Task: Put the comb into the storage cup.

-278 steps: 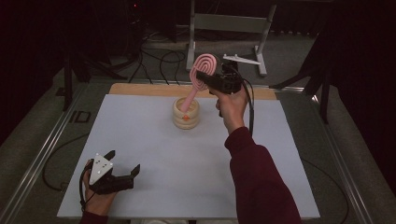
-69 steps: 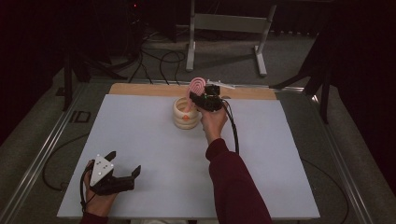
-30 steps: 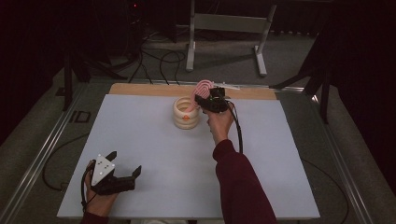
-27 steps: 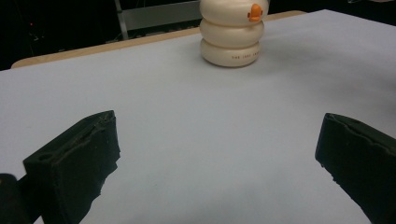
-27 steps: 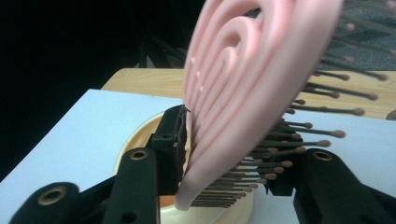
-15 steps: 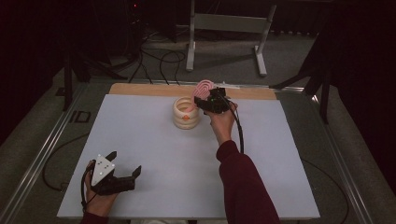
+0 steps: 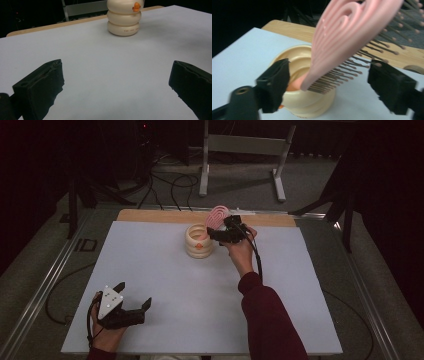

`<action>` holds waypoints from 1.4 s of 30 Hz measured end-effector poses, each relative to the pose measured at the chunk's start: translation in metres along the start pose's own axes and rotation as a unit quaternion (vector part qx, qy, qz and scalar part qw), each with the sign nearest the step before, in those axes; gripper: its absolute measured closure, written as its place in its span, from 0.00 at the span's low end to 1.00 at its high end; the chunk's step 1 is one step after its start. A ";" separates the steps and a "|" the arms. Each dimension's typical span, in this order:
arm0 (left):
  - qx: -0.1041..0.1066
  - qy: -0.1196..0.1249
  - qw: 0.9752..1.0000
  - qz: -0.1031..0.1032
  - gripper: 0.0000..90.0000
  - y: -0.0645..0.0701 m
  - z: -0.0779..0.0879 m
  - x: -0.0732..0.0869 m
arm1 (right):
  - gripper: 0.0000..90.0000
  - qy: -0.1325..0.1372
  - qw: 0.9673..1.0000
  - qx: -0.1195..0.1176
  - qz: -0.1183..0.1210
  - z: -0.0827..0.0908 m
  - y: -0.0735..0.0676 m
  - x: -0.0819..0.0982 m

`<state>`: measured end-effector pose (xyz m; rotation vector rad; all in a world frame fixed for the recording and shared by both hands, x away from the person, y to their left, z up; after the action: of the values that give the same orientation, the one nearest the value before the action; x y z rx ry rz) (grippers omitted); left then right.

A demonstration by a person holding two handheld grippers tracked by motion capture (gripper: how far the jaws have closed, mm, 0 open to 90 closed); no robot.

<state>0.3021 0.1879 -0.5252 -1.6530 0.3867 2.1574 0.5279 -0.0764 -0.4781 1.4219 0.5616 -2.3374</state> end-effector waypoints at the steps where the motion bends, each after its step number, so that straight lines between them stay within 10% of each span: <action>1: 0.000 0.000 1.000 0.000 0.00 0.000 0.000 0.000 | 0.14 -0.001 1.000 0.002 0.000 0.001 0.001 0.000; 42: -0.008 0.000 1.000 0.001 0.00 -0.002 0.001 0.000 | 0.10 -0.020 0.999 0.010 0.025 0.038 0.037 0.007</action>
<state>0.3027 0.1903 -0.5248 -1.6620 0.3733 2.1676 0.5137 -0.1281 -0.4741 1.3791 0.4880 -2.3319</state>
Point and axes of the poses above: each handheld gripper's, and its own axes: z roughly backward along the jaws, x roughly out of its underside, y roughly to its right, the point moved 9 cm from there along -z, roughly forward along the jaws, and after that the axes turned 8 degrees about y, right-handed, at the moved point
